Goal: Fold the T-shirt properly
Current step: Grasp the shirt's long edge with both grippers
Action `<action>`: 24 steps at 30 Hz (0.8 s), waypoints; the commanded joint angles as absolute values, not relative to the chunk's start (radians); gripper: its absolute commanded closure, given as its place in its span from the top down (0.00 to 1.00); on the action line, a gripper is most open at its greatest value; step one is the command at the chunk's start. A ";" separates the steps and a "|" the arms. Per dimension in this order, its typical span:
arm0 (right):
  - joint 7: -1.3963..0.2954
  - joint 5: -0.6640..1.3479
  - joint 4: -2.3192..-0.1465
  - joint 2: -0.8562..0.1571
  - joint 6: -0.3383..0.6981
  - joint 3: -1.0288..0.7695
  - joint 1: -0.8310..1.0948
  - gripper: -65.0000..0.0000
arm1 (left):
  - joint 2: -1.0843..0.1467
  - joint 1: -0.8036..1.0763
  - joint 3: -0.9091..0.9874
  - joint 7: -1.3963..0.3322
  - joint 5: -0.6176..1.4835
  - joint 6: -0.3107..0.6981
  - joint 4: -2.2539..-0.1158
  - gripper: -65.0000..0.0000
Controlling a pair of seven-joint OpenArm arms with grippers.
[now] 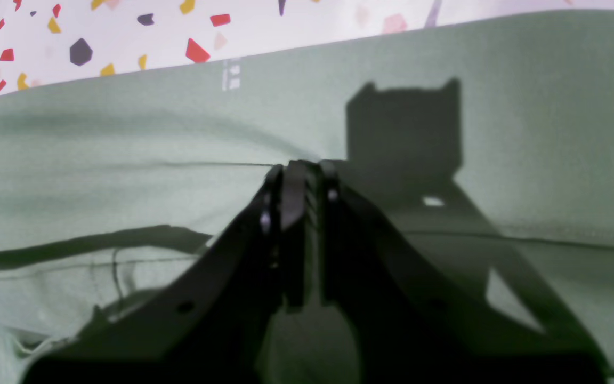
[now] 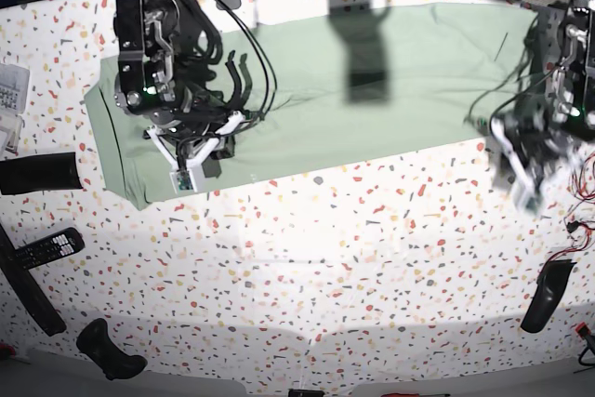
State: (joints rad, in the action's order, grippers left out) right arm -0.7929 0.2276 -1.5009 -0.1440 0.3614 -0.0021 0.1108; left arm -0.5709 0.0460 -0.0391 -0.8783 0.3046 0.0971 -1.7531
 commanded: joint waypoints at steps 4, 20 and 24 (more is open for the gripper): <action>-0.854 0.209 -1.498 -0.146 0.360 0.000 0.114 0.06 | -0.575 0.123 -0.034 -0.874 0.292 0.045 -1.820 0.17; -0.855 0.209 -1.498 -0.147 0.361 0.000 0.114 0.06 | -0.393 0.233 -0.034 -0.888 0.199 -0.102 -1.667 0.13; -0.855 0.209 -1.498 -0.146 0.370 0.000 0.114 0.06 | -0.394 0.230 -0.033 -0.889 0.221 -0.074 -1.555 0.13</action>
